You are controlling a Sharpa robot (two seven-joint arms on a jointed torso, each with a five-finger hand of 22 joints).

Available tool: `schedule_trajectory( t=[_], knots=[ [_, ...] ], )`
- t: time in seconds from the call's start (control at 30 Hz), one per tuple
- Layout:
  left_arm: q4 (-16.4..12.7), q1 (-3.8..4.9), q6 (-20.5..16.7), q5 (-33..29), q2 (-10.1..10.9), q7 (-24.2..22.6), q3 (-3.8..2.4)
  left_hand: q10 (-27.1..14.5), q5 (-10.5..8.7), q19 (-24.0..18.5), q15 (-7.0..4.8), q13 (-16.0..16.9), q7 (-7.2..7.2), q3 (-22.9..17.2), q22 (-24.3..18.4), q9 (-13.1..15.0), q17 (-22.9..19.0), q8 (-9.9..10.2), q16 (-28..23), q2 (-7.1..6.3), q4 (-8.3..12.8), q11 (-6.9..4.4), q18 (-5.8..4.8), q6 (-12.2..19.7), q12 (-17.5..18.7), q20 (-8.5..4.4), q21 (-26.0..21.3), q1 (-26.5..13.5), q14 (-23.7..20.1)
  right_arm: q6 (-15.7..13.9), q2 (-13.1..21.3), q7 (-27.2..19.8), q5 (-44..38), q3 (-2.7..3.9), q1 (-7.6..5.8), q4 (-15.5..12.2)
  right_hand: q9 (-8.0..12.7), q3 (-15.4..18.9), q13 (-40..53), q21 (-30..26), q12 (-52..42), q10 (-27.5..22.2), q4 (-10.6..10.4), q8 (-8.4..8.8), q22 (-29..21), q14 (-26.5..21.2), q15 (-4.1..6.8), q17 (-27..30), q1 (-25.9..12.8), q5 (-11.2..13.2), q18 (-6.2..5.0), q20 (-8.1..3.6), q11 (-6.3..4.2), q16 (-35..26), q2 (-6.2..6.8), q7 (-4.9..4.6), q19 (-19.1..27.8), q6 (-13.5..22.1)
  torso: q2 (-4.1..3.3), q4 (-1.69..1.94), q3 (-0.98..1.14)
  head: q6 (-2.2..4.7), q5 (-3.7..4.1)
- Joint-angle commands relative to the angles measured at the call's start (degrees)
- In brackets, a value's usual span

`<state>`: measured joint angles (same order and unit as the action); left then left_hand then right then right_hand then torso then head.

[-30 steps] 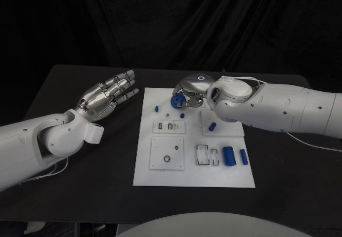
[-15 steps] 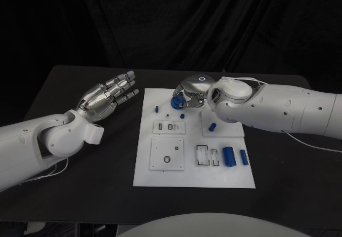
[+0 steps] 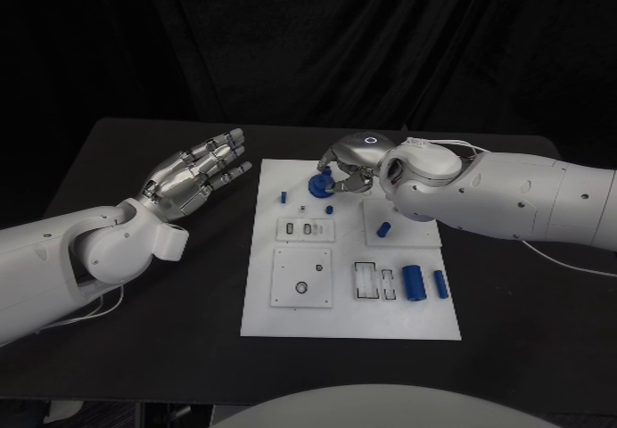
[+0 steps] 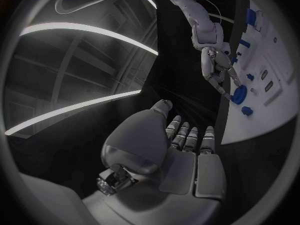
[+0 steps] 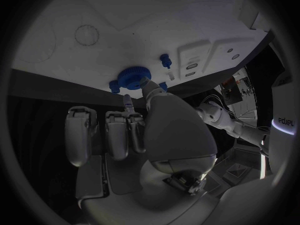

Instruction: Assemble the parts on the task board

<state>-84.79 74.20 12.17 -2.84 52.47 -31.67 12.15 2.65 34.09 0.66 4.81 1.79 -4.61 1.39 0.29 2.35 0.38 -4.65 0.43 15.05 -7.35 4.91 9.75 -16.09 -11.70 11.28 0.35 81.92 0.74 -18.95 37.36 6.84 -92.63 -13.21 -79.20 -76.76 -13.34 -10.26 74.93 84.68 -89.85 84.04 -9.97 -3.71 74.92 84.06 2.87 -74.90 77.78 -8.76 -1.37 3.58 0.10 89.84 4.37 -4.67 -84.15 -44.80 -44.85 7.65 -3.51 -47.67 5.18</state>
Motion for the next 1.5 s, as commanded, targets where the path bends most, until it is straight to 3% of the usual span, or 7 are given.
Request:
schedule_trajectory(
  t=[0.03,0.33,0.57,0.77,1.0,1.13,1.5],
  knots=[
    [-0.10,-0.12,0.74,-0.21,0.01,-0.47,-0.05,0.07,-0.27,0.02,0.41,-0.02,-0.03,-0.28,0.08,0.03,0.09,-0.27,0.22,0.28,0.05,0.30,0.58,0.25,-0.02,0.42,0.09,-0.44,0.16,-0.46,0.38,1.15,-0.31,0.02,0.11,-0.14,0.06,0.48,15.07,-0.37,-0.15,5.96,0.02,-0.29,13.02,5.94,0.24,-15.10,-0.48,0.35,-0.19,-0.28,-0.03,0.16,-0.01,-0.31,-2.12,-0.07,-0.01,0.05,0.00,0.02,-0.02],
    [-0.15,-0.17,0.79,-0.21,0.09,-0.47,-0.05,0.07,-0.21,0.03,0.42,-0.02,-0.05,-0.41,0.09,0.02,0.08,-0.27,0.22,0.30,0.04,0.31,0.59,0.29,-0.06,0.46,0.10,-0.45,0.15,0.35,1.48,1.58,-0.31,-0.02,0.11,-0.42,-0.14,1.82,15.07,-0.77,-0.15,5.96,-1.20,-1.25,12.89,5.94,-0.28,-15.10,-1.96,0.93,-0.28,0.18,0.61,0.16,-0.54,-1.07,-1.92,-2.73,0.02,0.04,-0.07,0.20,0.10],
    [-0.44,-0.20,0.51,-0.21,0.55,-0.65,-0.05,0.07,-0.20,0.02,0.42,-0.02,-0.05,-0.43,0.08,0.03,0.08,-0.30,0.23,0.30,0.04,0.31,0.59,0.22,-0.09,0.46,0.09,-0.46,0.16,-7.58,5.54,0.05,-0.31,-0.04,-0.27,-3.37,-0.08,2.43,15.07,-0.83,-0.15,5.96,-1.93,-1.16,12.88,5.94,-0.30,-15.10,-2.78,1.05,-0.30,0.26,0.57,0.16,-0.51,-0.94,-1.90,-2.94,0.01,0.05,-0.06,0.95,0.67],
    [-0.63,-0.21,0.24,-0.21,0.84,-0.71,-0.05,0.09,-0.20,0.03,0.43,-0.01,-0.05,-0.44,0.09,0.05,0.10,-0.33,0.25,0.29,0.04,0.32,0.59,0.12,-0.15,0.47,0.10,-0.46,0.19,-11.59,12.10,0.14,-0.30,-0.06,-2.35,-8.76,0.32,2.83,15.07,1.92,-0.15,5.96,-2.39,-0.51,13.86,5.94,0.19,-15.10,-2.46,-0.57,0.43,-0.07,-0.02,0.16,-0.42,-0.27,-3.71,-2.33,0.08,-0.09,-0.04,1.20,1.01],
    [-1.09,-0.21,-0.13,-0.21,1.08,-1.32,-0.05,0.27,0.17,0.13,0.41,0.04,0.01,-0.60,0.14,0.14,0.14,-0.56,0.32,0.17,0.04,0.26,0.62,-0.40,-0.47,0.49,0.16,-0.47,0.30,-6.95,21.47,2.52,1.44,-0.66,-5.54,-15.34,0.52,2.90,15.07,2.43,-0.15,5.96,-2.62,-0.30,14.04,5.94,0.51,-15.10,-2.08,-1.69,0.56,-0.36,-0.41,0.16,-0.38,0.22,-4.05,-2.16,0.18,-0.25,-0.15,1.20,0.92],
    [-1.37,-0.21,-0.15,-0.21,1.08,-1.65,-0.05,0.46,0.50,0.23,0.44,0.08,0.02,-0.78,0.18,0.19,0.19,-0.73,0.40,0.12,0.02,0.26,0.64,-0.76,-0.78,0.53,0.23,-0.46,0.41,-4.21,25.05,3.24,2.88,-0.84,-6.18,-17.12,0.67,2.92,15.07,2.06,-0.15,5.96,-2.69,-0.19,13.91,5.94,0.69,-15.10,-1.71,-1.55,0.46,-0.52,-0.62,0.16,-0.22,0.43,-3.83,-1.96,0.15,-0.26,-0.12,1.18,0.92],
    [-1.42,-0.22,0.05,-0.21,0.88,-1.72,-0.05,0.49,0.60,0.23,0.45,0.08,0.01,-0.84,0.18,0.19,0.19,-0.75,0.41,0.10,0.01,0.26,0.64,-0.80,-0.80,0.55,0.23,-0.45,0.42,-2.70,30.14,3.67,4.47,-1.01,-3.90,-16.82,0.99,3.07,15.07,1.93,-0.15,5.96,-3.10,-0.28,13.86,5.94,1.07,-15.10,-0.51,-0.34,0.43,-0.93,-0.97,0.16,0.41,0.69,-3.76,-2.10,0.05,-0.09,-0.07,1.08,1.68]
  ],
)
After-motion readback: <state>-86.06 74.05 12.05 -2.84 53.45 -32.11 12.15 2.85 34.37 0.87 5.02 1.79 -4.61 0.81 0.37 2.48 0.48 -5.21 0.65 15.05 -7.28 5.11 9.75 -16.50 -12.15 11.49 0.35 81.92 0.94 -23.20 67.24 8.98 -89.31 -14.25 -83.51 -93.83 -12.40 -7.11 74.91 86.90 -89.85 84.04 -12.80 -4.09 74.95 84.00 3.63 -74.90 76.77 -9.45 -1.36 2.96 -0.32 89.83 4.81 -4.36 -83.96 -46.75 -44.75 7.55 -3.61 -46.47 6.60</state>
